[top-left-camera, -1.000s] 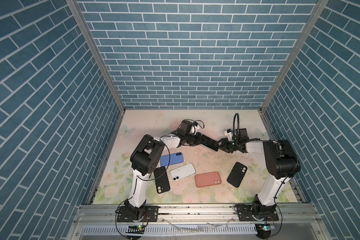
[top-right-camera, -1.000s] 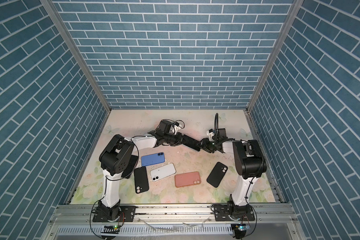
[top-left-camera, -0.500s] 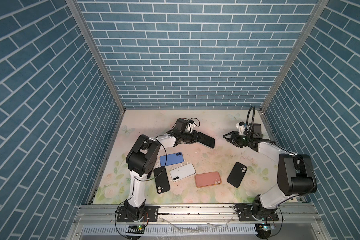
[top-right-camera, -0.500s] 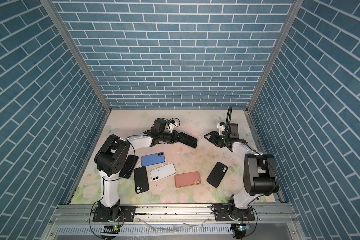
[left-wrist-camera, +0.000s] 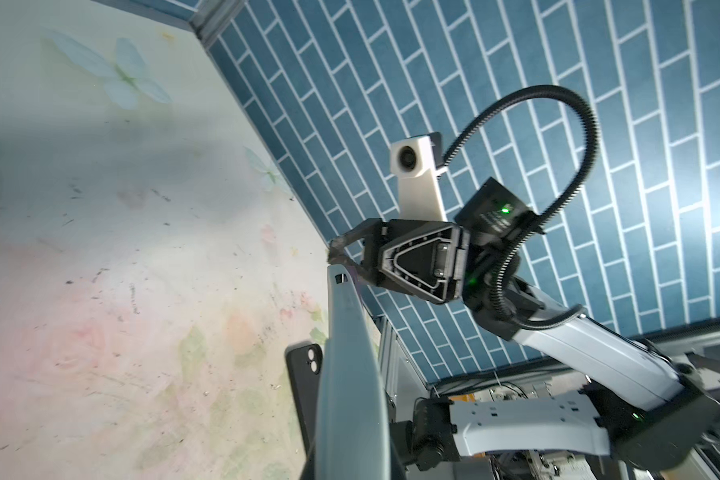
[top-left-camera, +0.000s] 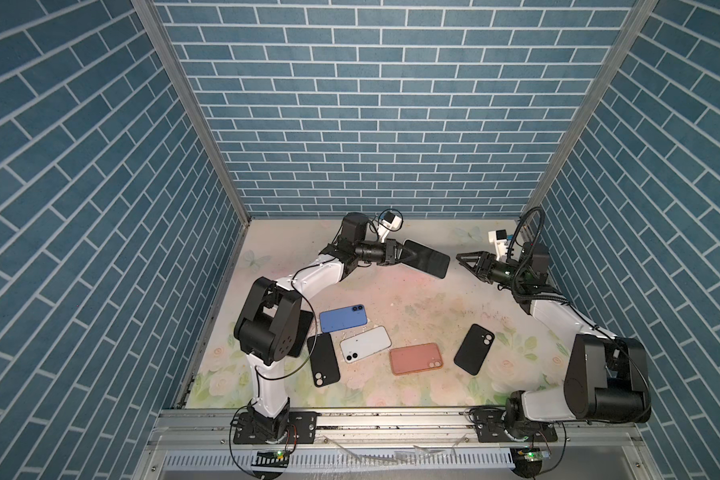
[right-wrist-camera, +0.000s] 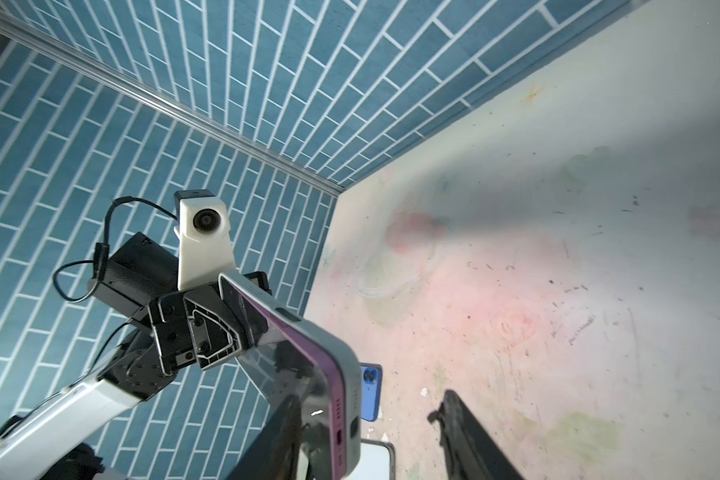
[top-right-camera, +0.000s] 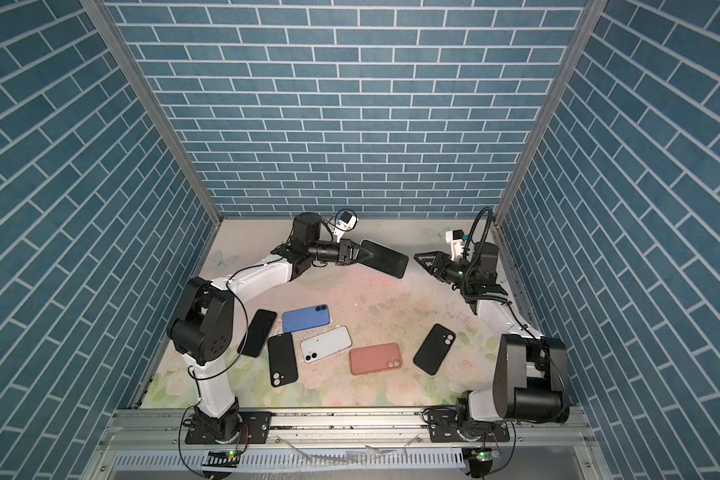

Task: Put the phone into the phone case
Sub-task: 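Lift the cased phone off the table with both grippers, tilting it upright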

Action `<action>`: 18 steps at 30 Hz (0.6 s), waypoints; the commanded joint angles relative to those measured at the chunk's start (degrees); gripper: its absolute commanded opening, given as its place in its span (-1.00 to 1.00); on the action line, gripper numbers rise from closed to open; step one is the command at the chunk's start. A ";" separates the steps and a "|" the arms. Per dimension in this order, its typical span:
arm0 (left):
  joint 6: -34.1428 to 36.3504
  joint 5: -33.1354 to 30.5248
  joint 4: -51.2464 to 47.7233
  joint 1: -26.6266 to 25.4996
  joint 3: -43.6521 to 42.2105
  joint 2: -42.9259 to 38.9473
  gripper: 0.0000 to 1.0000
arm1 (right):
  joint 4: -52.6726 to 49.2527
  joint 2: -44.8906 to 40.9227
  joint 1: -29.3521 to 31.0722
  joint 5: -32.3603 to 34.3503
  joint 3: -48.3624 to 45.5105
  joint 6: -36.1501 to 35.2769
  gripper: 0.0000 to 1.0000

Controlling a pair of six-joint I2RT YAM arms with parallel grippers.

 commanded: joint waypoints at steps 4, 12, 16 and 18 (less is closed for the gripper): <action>-8.36 6.41 13.24 -0.14 0.75 -1.54 -1.00 | 22.53 1.05 -0.18 -7.56 -1.15 14.22 0.08; -10.66 6.32 15.76 -0.49 0.73 -0.98 -1.00 | 25.95 2.94 3.19 -8.58 -1.60 15.92 0.15; -10.79 6.23 15.64 -0.66 0.65 -0.82 -1.00 | 28.90 4.09 4.71 -8.36 -1.07 17.66 0.12; -10.94 6.37 15.92 -0.74 0.47 -0.82 -1.00 | 32.46 5.19 5.01 -8.45 -0.72 20.19 0.04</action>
